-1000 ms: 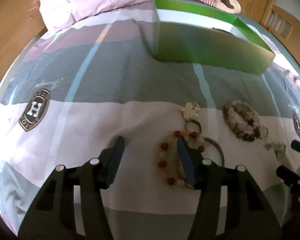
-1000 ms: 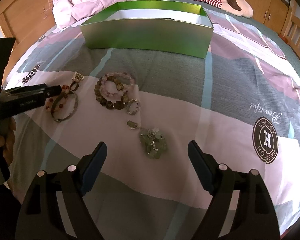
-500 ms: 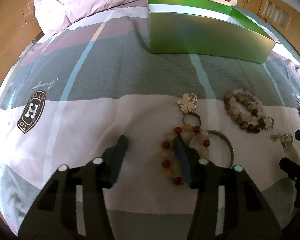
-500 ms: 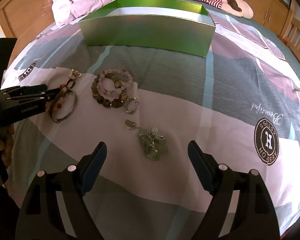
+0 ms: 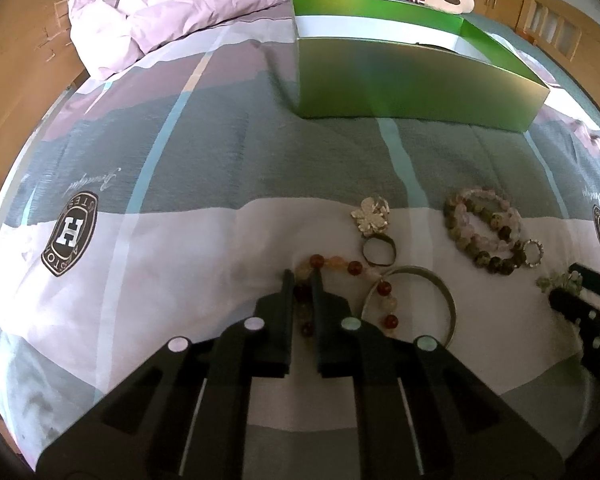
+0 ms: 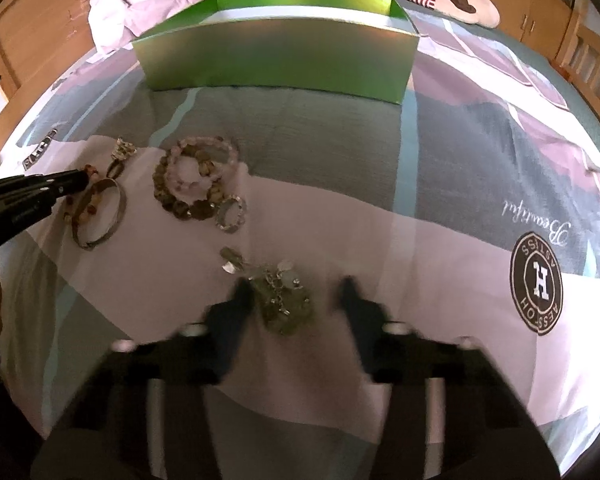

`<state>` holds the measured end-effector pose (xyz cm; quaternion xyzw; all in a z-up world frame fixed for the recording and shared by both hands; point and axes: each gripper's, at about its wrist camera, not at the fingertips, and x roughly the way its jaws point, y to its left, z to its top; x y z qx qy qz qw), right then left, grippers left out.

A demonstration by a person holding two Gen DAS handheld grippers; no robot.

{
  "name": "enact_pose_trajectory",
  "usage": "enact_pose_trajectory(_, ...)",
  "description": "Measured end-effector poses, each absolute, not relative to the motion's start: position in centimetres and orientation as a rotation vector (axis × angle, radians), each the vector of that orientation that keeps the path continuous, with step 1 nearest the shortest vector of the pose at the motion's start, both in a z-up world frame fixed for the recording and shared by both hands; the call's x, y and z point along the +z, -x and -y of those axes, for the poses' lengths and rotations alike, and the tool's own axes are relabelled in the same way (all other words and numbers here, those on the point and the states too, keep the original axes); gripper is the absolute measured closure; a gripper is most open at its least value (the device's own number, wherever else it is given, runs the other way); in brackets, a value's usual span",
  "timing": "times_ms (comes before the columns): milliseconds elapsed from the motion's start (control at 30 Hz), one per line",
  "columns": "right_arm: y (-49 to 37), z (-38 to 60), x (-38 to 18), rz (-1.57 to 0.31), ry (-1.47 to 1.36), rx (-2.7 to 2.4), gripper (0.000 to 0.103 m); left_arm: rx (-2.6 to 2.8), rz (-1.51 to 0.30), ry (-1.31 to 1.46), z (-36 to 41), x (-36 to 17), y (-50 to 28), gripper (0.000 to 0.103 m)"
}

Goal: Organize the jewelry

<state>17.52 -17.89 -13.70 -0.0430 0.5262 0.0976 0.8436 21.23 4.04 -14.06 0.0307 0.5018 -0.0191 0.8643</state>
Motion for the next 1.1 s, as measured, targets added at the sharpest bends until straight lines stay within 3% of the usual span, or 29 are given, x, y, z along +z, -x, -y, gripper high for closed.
enact_pose_trajectory(33,-17.5,17.8,-13.6,-1.109,0.097,0.206,0.088,-0.030,-1.045,-0.065,-4.1,-13.9,-21.2,0.095)
enact_pose_trajectory(1100,-15.8,18.0,-6.6,-0.924,0.035,0.266,0.089,-0.132,-0.827,-0.009,-4.5,-4.3,-17.3,0.095)
